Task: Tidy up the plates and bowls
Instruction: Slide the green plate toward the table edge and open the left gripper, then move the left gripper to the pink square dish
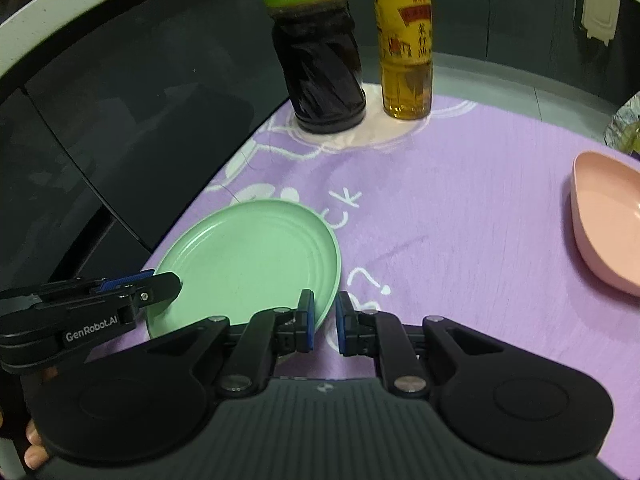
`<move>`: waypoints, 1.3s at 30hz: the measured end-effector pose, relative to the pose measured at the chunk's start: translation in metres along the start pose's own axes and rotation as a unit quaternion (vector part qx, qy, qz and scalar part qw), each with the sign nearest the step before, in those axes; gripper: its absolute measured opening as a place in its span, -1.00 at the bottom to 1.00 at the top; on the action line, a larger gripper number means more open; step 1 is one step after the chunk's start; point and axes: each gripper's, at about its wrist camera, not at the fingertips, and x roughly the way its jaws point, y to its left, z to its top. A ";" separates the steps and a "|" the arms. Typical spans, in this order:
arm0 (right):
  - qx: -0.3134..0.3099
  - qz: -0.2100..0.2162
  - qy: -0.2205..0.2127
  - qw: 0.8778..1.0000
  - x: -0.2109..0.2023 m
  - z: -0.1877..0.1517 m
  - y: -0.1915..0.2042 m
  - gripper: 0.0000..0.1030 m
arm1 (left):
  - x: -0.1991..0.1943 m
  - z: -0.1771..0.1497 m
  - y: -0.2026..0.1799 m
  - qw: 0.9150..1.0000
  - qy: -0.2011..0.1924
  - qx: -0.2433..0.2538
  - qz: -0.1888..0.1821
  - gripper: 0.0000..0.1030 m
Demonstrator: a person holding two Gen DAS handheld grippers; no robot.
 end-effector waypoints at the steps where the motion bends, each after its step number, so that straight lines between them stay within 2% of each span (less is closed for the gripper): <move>1: 0.000 0.001 0.001 1.000 0.001 -0.001 -0.001 -0.77 | -0.001 0.000 0.001 1.000 -0.001 -0.001 0.002 -0.69; 8: 0.003 0.001 -0.008 1.000 -0.004 -0.003 -0.003 -0.77 | -0.009 0.002 0.005 1.000 -0.009 -0.011 -0.001 -0.69; 17: 0.016 0.003 -0.025 1.000 -0.023 -0.007 -0.015 -0.77 | -0.028 0.003 -0.016 0.999 -0.032 0.016 0.001 -0.67; 32: 0.078 0.006 -0.105 0.991 -0.068 -0.002 -0.058 -0.77 | -0.029 0.006 -0.064 0.998 -0.033 0.057 -0.014 -0.65; 39: 0.093 -0.002 -0.127 0.988 -0.076 -0.001 -0.081 -0.77 | -0.022 0.015 -0.094 0.996 -0.030 0.079 -0.031 -0.65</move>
